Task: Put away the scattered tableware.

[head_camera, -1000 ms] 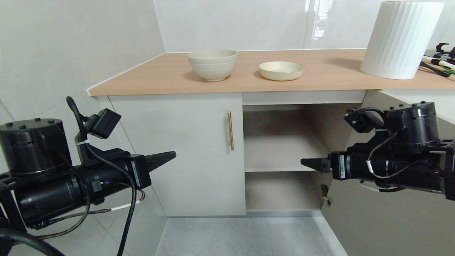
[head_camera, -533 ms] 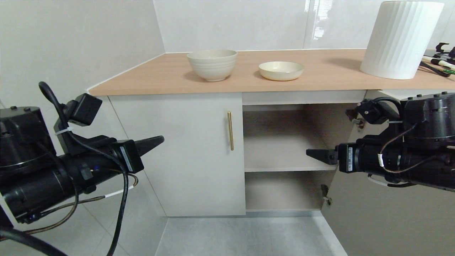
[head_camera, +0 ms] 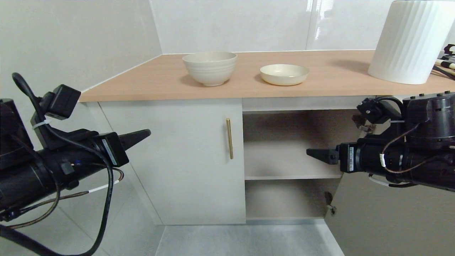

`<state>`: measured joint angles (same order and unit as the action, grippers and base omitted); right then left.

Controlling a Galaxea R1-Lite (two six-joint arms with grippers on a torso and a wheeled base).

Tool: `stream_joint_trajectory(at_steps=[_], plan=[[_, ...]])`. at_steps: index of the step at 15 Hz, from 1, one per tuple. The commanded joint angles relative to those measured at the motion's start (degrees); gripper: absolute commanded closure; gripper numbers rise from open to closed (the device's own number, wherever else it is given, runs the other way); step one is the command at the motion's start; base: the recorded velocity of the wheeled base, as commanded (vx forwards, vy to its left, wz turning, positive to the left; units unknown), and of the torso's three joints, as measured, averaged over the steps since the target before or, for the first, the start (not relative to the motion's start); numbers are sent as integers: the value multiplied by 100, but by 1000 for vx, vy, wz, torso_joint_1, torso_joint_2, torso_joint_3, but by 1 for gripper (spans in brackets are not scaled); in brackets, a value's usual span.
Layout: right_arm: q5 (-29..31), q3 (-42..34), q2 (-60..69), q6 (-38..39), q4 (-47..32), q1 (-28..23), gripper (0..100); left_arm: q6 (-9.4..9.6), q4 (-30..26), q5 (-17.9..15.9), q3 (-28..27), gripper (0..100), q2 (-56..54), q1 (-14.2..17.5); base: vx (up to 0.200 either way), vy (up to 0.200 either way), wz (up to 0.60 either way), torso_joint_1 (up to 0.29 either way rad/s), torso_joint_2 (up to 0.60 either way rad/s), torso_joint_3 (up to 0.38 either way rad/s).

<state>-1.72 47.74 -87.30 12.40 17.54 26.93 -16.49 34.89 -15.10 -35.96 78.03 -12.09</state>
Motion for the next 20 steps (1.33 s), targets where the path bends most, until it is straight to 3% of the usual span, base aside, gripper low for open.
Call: stream_joint_trajectory(at_steps=[1, 5, 18, 20], plan=[[-4, -10, 11, -1, 4, 5, 0, -3, 0, -1, -16, 100, -16, 32, 200, 0, 0, 2, 7, 7], [-4, -19, 11, -1, 4, 14, 0, -3, 9, -10, -7, 100, -7, 58, 200, 0, 0, -5, 0, 1], [-4, -28, 72, -1, 4, 5, 0, 23, -88, -10, -69, 100, -253, 67, 0, 0, 0, 0, 0, 0], [-4, -37, 90, -1, -5, 14, 0, 23, -202, -10, -122, 100, -253, 163, 200, 0, 0, 2, 2, 0]])
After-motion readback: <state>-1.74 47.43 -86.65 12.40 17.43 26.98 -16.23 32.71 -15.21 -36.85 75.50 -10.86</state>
